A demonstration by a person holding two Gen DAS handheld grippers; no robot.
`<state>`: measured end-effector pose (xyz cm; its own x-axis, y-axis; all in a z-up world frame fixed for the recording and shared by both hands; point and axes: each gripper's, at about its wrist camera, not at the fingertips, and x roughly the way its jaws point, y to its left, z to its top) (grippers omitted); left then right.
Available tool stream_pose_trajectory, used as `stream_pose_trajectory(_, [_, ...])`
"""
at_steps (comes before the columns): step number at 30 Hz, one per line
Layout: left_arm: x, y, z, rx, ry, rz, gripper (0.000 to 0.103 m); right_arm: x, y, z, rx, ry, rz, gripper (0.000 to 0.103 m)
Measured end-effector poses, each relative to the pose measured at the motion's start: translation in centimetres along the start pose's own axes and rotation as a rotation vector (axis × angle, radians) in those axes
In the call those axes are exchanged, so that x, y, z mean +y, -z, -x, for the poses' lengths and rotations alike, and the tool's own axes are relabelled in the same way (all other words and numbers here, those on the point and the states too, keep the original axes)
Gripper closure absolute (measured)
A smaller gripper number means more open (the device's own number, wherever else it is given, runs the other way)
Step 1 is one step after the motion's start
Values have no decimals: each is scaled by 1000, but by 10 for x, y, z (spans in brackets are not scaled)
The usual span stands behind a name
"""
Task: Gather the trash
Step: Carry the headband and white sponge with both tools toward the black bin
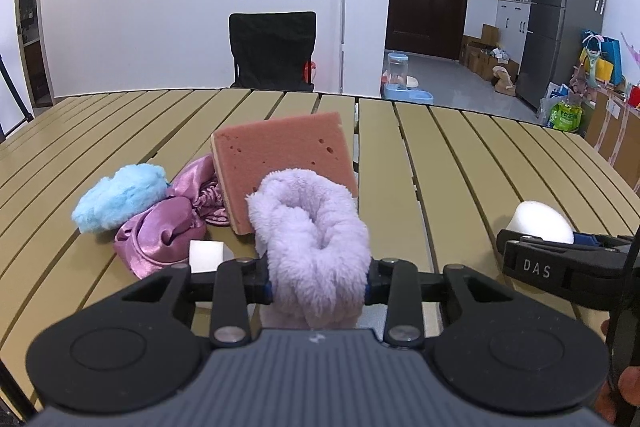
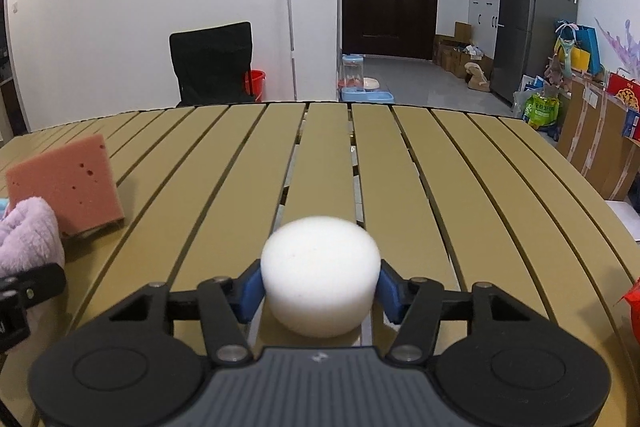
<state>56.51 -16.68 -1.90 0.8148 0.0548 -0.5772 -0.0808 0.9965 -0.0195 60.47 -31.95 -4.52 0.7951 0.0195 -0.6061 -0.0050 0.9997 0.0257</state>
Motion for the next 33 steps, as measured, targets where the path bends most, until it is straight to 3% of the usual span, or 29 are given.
stream_pose_trajectory(14, [10,-7,36,-30,42,6,67,-1,5,53,-63,-52,-14,48])
stream_pose_trajectory(33, [44,4,126,-77,86,13,67,19,28,154,-131,-124,-15,48])
